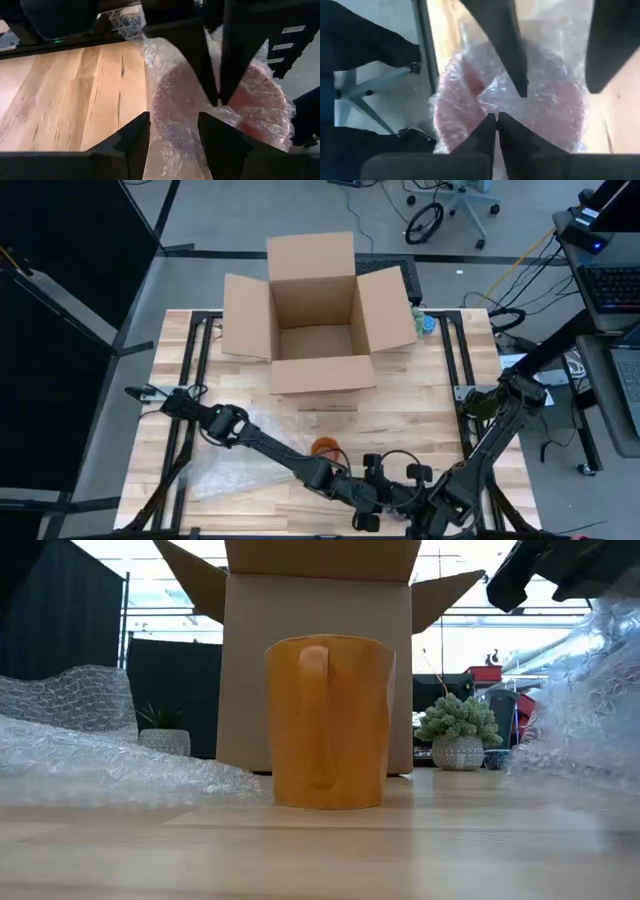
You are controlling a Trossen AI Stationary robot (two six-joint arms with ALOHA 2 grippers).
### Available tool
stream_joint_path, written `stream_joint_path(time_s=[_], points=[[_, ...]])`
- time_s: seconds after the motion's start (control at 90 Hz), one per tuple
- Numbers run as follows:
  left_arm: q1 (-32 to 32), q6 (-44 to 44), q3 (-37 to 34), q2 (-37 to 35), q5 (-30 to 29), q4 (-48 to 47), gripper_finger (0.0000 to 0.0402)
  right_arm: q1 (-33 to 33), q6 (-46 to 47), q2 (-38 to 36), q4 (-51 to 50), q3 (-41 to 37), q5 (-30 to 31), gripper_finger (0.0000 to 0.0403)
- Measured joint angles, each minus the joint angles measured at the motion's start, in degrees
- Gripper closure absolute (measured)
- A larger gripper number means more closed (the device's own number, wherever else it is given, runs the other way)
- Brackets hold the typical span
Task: Wrap mug
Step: Wrap the pink mug with the transparent bubble wrap
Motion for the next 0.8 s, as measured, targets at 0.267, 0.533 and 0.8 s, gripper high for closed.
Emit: stream_joint_path(time_s=[0.267, 0.533, 0.8], points=[[0.1, -0.2, 0.0, 0.0, 0.0, 0.2, 0.0247, -1.3, 1.3, 5.3, 1.1, 0.3, 0.7, 0.0401], [0.0, -0.2, 0.0, 0.0, -0.1, 0.4, 0.0247, -1.7, 1.4, 7.2, 1.4, 0.3, 0.7, 0.0399], [0.1, -0.7, 0.1, 0.0, 0.0, 0.9, 0.0247, -1.0, 1.6, 1.2, 1.1, -0.4, -1.9, 0.0350]])
